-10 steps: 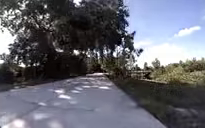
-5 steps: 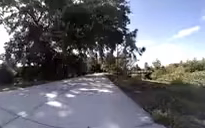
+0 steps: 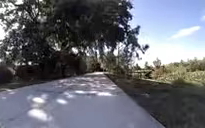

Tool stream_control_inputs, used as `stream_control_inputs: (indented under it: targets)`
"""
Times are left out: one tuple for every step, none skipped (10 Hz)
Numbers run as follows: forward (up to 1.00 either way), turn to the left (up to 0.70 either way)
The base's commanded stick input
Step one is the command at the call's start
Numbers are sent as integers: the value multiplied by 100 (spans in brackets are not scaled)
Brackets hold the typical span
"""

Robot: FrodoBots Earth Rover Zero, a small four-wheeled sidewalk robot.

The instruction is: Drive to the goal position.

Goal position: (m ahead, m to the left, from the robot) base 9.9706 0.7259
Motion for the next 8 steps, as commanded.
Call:
stream_control_inputs:
  targets:
    - [85, 0]
    - [85, 0]
    - [85, 0]
    - [85, 0]
    - [85, 0]
    - [85, 0]
    - [85, 0]
    - [85, 0]
